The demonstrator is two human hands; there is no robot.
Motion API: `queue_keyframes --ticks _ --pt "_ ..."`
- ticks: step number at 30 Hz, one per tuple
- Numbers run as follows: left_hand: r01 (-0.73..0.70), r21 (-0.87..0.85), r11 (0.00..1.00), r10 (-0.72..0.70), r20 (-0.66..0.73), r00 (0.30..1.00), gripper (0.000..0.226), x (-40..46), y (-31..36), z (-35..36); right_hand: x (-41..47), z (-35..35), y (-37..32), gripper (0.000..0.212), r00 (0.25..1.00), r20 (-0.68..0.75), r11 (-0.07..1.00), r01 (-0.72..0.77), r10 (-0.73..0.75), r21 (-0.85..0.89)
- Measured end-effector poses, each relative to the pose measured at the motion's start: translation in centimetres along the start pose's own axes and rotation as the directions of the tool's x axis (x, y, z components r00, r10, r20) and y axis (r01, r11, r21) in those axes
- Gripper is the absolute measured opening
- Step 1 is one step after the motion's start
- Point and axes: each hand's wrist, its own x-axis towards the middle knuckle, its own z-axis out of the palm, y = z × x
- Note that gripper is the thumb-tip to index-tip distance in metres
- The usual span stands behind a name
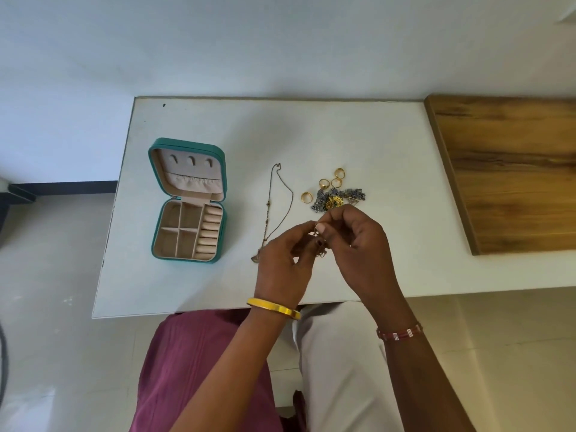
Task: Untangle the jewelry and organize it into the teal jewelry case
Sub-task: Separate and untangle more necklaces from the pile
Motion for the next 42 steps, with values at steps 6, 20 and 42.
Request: queue_keyframes --ticks 6,20,42 --pt "0.084 -0.088 0.993 -0.085 -0.014 0.996 0.013 0.3 0.4 -1.2 0.2 -0.4 -0.2 0.028 1.000 0.003 0.998 -0.026 0.026 0.062" --pt "0.276 -0.389 0.879 -0.304 -0.012 0.953 0.048 1.1 -0.6 -1.4 0.3 -0.5 1.4 0.031 0.991 0.092 0.995 -0.094 0.098 -0.044" --pt "0.273 -0.263 0.925 -0.319 -0.149 0.936 0.034 2.2 -0.8 -3.6 0.2 -0.4 2.8 0.050 0.932 0.212 0.680 -0.359 0.293 0.639"
